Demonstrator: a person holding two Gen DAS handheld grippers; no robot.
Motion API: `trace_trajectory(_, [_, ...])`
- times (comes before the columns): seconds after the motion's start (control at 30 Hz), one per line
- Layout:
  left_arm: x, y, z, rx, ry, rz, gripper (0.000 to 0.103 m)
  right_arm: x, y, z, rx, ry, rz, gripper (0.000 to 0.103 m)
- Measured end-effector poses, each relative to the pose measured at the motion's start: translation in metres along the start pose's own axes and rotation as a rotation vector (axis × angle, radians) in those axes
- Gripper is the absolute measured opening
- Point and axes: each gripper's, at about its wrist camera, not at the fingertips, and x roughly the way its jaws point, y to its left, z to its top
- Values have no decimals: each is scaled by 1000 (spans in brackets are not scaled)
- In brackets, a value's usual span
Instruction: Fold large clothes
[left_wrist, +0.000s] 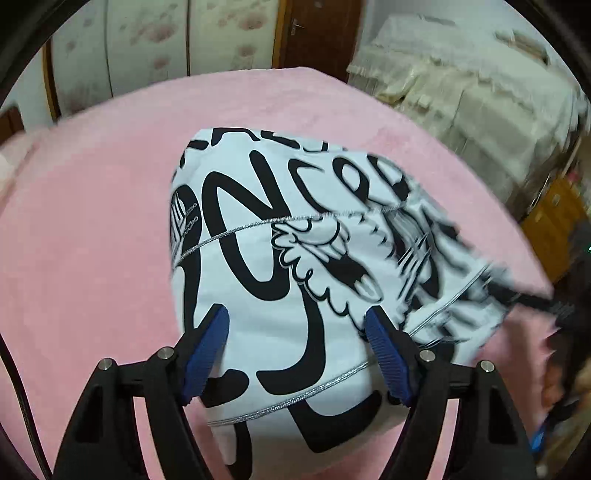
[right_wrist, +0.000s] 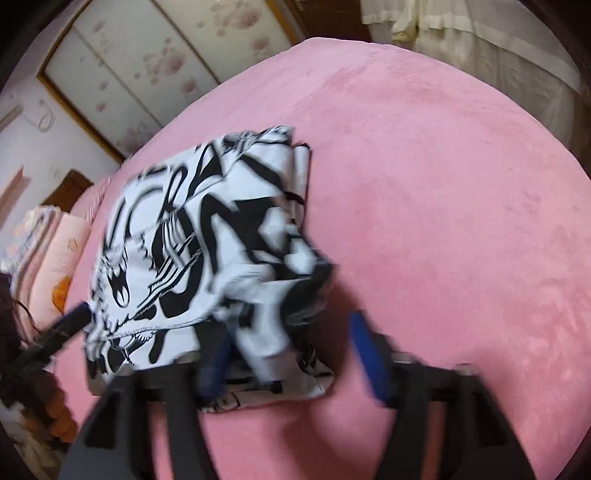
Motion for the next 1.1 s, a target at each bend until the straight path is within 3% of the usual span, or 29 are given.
trace_trajectory(0.07, [-7,-5,2,24,9,-2,75,-13,1,4,9,-16,0,71])
trace_trajectory(0.17, [-18,-6,16,32,-22,-42,76,-39,20,19,-61,-94,-106,71])
trace_trajectory(0.27, [-16,5,45,-11,-41,-18,76,-55,40,42,-111,-167,-94,72])
trace_trajectory(0.37, [0,22,77,-84,-59,-12,76,-36,58,79,-138,-170,-94,73])
trace_trajectory(0.43, [22,32,99,-135,-37,-63,75,-8,68,106,-133,-146,-108,73])
trace_trajectory(0.5, [42,38,114,-170,-9,-101,61,21,72,130,-97,-119,-60,73])
trace_trajectory(0.53, [51,36,118,-168,5,-114,49,31,72,136,-89,-115,-36,71])
trace_trajectory(0.57, [61,34,122,-163,23,-132,39,41,75,142,-88,-109,-17,65])
trace_trajectory(0.63, [76,28,123,-142,41,-138,39,65,83,149,-124,-79,19,52])
trace_trajectory(0.67, [83,25,121,-129,49,-126,39,74,85,148,-140,-56,5,44])
trace_trajectory(0.73, [98,25,116,-108,62,-122,39,101,81,140,-179,-3,-117,30])
trace_trajectory(0.8, [108,28,107,-104,55,-152,38,114,62,131,-155,18,-135,13])
trace_trajectory(0.83, [110,28,106,-105,50,-159,38,114,49,125,-118,8,-134,0])
trace_trajectory(0.97, [112,26,106,-100,31,-168,39,98,13,107,31,-50,-98,0])
trace_trajectory(1.1, [101,22,107,-91,25,-139,45,92,14,93,44,-57,-105,0])
